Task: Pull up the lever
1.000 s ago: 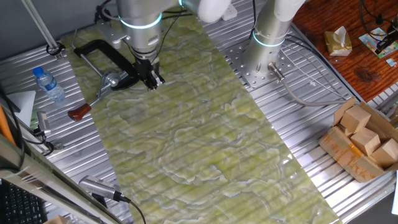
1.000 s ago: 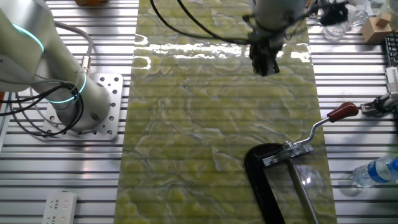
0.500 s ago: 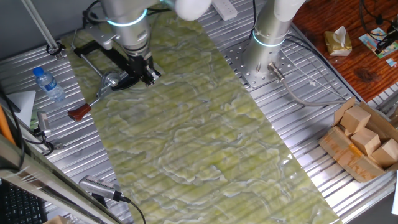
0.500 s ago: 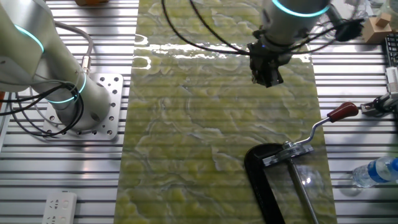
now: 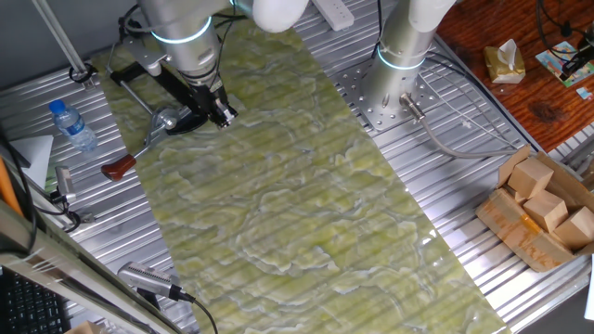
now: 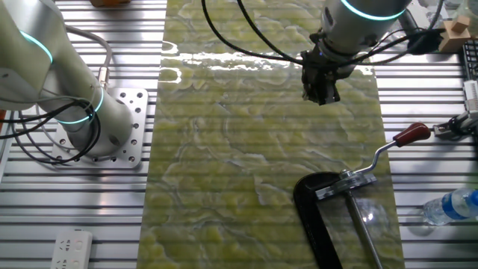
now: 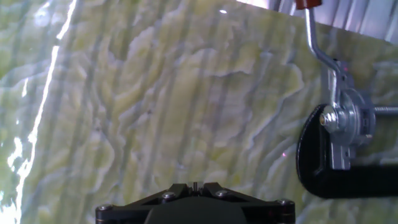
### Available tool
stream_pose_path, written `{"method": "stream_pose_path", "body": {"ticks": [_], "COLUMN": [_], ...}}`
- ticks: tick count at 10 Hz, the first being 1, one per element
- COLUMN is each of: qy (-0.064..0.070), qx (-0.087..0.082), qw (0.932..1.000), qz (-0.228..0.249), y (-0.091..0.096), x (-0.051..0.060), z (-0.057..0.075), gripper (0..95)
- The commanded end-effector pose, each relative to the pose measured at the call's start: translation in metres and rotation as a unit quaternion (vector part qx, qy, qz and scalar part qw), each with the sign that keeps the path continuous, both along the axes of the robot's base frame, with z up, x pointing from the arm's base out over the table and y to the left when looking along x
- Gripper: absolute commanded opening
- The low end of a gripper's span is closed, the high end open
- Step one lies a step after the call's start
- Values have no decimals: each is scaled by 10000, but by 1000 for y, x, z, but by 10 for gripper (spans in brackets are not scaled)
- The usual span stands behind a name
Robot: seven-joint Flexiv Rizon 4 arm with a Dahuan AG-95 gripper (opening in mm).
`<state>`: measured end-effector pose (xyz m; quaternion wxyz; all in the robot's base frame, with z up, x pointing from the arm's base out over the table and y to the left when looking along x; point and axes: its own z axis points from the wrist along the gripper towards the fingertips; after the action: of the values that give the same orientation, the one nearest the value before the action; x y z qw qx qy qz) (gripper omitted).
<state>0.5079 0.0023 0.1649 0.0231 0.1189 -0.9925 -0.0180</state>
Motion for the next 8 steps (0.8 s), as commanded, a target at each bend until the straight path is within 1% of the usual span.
{"method": "stream_pose_path", "body": {"ticks": [1, 2, 3, 4, 5, 6, 7, 8], "qy": [-139, -170, -190, -196, -209, -197, -178, -204], "qx": [-83, -97, -94, -82, -38, -41, -51, -19], "qw": [9996, 9990, 9984, 9979, 9979, 9984, 9985, 9981], "qz": [247, 393, 519, 612, 608, 528, 515, 579], "y": [0, 0, -17, -38, -58, -66, -78, -87], "x": [-1, -1, 9, 21, 33, 39, 50, 65], "z": [0, 0, 0, 0, -2, -2, -6, -14], "gripper": [0, 0, 0, 0, 190, 190, 190, 190]}}
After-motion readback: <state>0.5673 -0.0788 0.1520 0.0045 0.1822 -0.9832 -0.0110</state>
